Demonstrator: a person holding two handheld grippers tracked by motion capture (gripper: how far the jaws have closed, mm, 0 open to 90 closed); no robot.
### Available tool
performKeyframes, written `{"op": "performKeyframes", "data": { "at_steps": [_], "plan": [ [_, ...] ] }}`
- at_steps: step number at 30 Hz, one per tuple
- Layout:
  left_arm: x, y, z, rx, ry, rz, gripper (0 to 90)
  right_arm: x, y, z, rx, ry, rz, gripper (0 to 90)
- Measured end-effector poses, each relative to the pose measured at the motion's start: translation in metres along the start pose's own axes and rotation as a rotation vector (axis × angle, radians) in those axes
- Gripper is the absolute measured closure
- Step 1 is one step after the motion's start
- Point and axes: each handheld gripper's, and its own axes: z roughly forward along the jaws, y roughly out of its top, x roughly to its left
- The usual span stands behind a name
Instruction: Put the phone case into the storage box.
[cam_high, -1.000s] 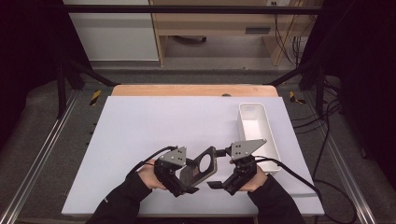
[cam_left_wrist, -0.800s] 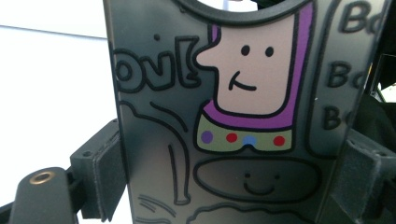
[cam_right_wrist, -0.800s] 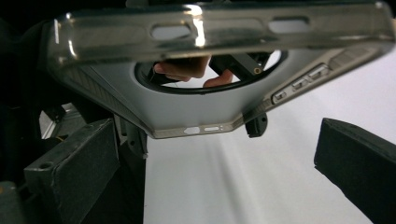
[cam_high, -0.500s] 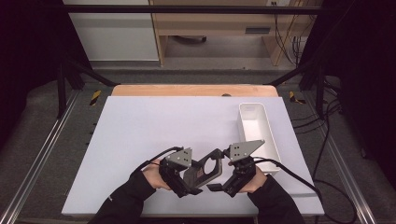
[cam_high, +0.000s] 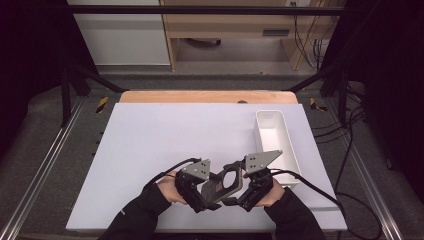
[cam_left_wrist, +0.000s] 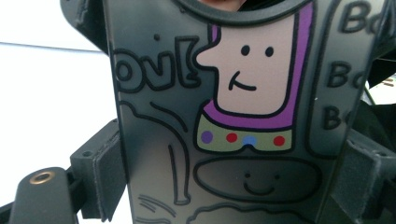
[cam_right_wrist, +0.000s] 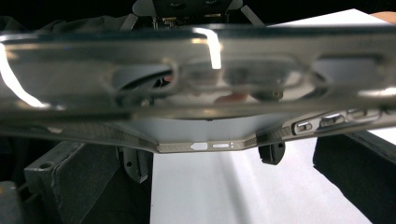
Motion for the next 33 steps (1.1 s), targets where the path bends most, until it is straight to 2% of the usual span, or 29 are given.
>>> {"op": "performKeyframes", "data": {
  "at_steps": [10,17,25,33],
  "plan": [
    [-0.0005,0.0016,0.0045,-0.006,-0.001,0.004,11.9,0.001,-0.0003,0.0007,-0.002,-0.01,-0.004,3.7],
    [-0.001,0.0018,0.006,-0.007,-0.001,0.007,11.9,0.0015,-0.0007,0.0006,0.002,0.011,-0.007,4.1],
    [-0.0009,0.002,0.0069,-0.009,0.001,0.012,11.9,0.0013,-0.0007,-0.0003,-0.001,0.021,-0.021,10.5],
    [-0.0006,0.0018,0.0078,-0.009,0.004,0.013,11.8,0.0008,-0.0005,-0.001,0.005,0.024,-0.023,11.3]
  ]
}}
